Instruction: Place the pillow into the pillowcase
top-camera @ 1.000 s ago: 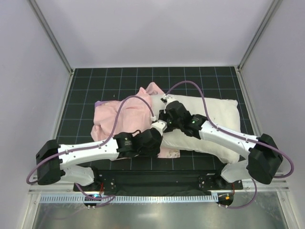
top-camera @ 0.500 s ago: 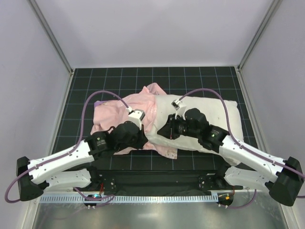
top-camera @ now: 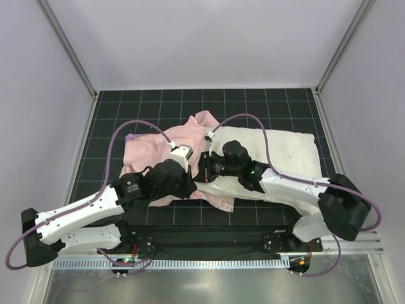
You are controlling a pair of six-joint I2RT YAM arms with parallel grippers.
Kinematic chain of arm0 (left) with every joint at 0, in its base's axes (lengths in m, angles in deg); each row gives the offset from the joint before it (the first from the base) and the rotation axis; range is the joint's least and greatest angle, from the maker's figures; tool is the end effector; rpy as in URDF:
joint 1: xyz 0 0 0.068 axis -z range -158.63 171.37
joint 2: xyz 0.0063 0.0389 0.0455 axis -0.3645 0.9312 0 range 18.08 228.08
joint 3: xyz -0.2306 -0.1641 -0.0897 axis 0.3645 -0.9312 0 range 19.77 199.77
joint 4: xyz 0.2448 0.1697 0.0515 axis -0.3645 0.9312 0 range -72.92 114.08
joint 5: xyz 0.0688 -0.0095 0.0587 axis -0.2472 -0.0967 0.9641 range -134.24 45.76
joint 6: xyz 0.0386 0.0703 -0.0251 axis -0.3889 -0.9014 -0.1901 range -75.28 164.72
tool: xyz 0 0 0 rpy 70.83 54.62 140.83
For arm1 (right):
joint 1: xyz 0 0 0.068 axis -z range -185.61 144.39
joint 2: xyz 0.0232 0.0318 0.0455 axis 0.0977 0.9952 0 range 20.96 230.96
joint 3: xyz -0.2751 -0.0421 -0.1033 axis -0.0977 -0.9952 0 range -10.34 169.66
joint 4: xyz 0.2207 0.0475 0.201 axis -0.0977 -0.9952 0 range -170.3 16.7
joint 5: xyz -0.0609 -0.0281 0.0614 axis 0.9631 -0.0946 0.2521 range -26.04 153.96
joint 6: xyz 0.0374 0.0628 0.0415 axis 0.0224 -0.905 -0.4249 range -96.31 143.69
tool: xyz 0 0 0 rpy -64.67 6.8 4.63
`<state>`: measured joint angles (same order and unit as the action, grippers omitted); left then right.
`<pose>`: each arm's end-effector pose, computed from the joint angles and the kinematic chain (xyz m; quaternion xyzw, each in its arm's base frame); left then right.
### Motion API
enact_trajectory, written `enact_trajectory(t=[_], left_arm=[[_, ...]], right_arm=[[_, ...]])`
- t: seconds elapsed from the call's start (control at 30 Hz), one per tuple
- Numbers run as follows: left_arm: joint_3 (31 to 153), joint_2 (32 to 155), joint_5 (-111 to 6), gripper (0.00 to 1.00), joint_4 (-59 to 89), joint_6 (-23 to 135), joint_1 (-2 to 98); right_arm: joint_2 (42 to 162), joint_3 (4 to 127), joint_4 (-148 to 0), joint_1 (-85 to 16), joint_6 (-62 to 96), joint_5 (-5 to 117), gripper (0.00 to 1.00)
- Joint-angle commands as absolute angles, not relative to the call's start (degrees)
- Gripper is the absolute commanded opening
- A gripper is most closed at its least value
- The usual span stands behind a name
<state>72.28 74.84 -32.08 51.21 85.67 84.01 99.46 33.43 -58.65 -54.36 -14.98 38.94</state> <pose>0.1370 -0.2307 0.3029 0.1231 0.8878 -0.2813 0.3428 0.2176 0.2954 0.2333 -0.1939 0.7860 0.5149 0.2818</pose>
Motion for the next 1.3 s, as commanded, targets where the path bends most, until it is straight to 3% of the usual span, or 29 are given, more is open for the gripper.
enact_trajectory(t=[0.0, 0.27, 0.47, 0.73, 0.87, 0.93, 1.13, 1.27], left_arm=[[77.3, 76.7, -37.6, 0.0, 44.8, 87.4, 84.3], [91.9, 87.2, -37.4, 0.0, 42.0, 86.7, 95.2], [101.8, 96.8, -37.9, 0.0, 39.8, 85.8, 100.6], [90.4, 86.9, -29.0, 0.0, 38.8, 87.0, 98.0], [83.2, 80.4, -26.8, 0.0, 40.3, 88.1, 94.9], [80.7, 79.4, -26.1, 0.01, 40.9, 88.1, 94.8], [76.8, 82.4, -27.2, 0.0, 37.8, 88.2, 94.8], [76.0, 85.0, -28.2, 0.0, 35.2, 87.7, 94.8]], right_arm=[[105.0, 38.4, -44.0, -55.3, -18.4, 37.8, 0.04], [119.6, 38.1, -33.5, -51.1, -26.6, 42.9, 0.04], [124.5, 40.3, -36.4, -50.3, -29.6, 44.4, 0.04], [112.9, 37.6, -42.2, -46.7, -26.5, 42.1, 0.04], [105.5, 40.5, -56.4, -45.6, -23.2, 43.9, 0.16], [102.9, 41.4, -60.3, -44.8, -22.5, 44.7, 0.27], [96.6, 44.2, -72.6, -42.3, -21.4, 45.2, 0.52], [93.0, 44.5, -80.7, -42.3, -19.8, 48.5, 0.53]])
